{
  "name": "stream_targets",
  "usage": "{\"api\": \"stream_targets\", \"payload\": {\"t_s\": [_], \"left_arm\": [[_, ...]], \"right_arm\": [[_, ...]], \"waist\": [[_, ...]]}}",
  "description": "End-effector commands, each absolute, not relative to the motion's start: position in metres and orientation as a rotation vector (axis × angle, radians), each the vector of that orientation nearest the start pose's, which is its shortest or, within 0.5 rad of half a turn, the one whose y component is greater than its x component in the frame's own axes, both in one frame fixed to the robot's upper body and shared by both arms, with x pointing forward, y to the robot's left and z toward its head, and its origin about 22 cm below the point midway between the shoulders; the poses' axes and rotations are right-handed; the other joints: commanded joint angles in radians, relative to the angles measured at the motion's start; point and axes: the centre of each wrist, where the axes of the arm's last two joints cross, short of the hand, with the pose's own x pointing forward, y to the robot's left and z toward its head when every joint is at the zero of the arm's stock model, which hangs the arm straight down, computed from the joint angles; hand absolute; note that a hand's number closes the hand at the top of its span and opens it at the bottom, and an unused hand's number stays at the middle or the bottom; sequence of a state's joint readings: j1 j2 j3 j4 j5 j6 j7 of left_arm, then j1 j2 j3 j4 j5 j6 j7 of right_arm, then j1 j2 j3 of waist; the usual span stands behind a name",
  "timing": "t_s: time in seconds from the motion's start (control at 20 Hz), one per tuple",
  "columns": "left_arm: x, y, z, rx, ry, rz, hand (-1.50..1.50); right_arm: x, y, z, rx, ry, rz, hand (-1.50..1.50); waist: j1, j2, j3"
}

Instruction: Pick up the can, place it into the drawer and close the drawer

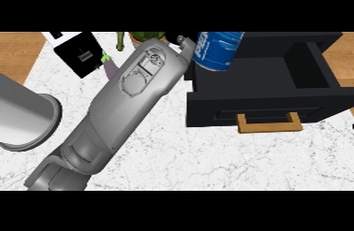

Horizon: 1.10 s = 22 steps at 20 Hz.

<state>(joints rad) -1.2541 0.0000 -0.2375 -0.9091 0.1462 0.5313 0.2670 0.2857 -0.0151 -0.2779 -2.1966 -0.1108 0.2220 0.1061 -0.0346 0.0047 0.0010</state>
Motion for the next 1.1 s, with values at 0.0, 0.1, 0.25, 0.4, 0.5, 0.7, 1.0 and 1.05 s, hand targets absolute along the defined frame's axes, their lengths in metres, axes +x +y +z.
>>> {"api": "stream_targets", "payload": {"t_s": [0.0,0.1,0.25,0.4,0.5,0.7,1.0,1.05], "left_arm": [[0.407,-0.010,0.247,0.005,-1.775,-0.193,1.50],[0.408,-0.007,0.229,0.018,-1.797,-0.213,1.50],[0.419,-0.009,0.238,0.024,-1.756,-0.228,1.50],[0.416,-0.021,0.243,0.065,-1.771,-0.249,1.50],[0.416,-0.022,0.236,0.076,-1.769,-0.238,1.50],[0.418,-0.023,0.226,0.075,-1.737,-0.240,1.50],[0.429,-0.020,0.232,0.128,-1.759,-0.273,1.50],[0.431,-0.013,0.208,0.156,-1.770,-0.268,1.50]], "right_arm": [[0.152,-0.303,0.100,-0.175,-1.832,-0.024,-1.50],[0.146,-0.308,0.098,-0.179,-1.837,-0.011,-1.50],[0.144,-0.308,0.100,-0.194,-1.848,-0.021,-1.50],[0.151,-0.288,0.096,-0.157,-1.833,-0.004,-1.50],[0.144,-0.301,0.105,-0.164,-1.845,0.004,-1.50],[0.162,-0.284,0.111,-0.149,-1.865,0.005,-1.50],[0.160,-0.297,0.106,-0.179,-1.840,-0.001,-1.50],[0.170,-0.285,0.096,-0.165,-1.848,-0.010,-1.50]], "waist": [[-0.009,0.004,0.000],[-0.005,0.002,0.000],[-0.009,0.003,0.000],[-0.021,0.005,0.001],[-0.024,0.004,0.001],[-0.037,0.010,0.001],[-0.038,0.014,0.001],[-0.045,0.019,0.002]]}}
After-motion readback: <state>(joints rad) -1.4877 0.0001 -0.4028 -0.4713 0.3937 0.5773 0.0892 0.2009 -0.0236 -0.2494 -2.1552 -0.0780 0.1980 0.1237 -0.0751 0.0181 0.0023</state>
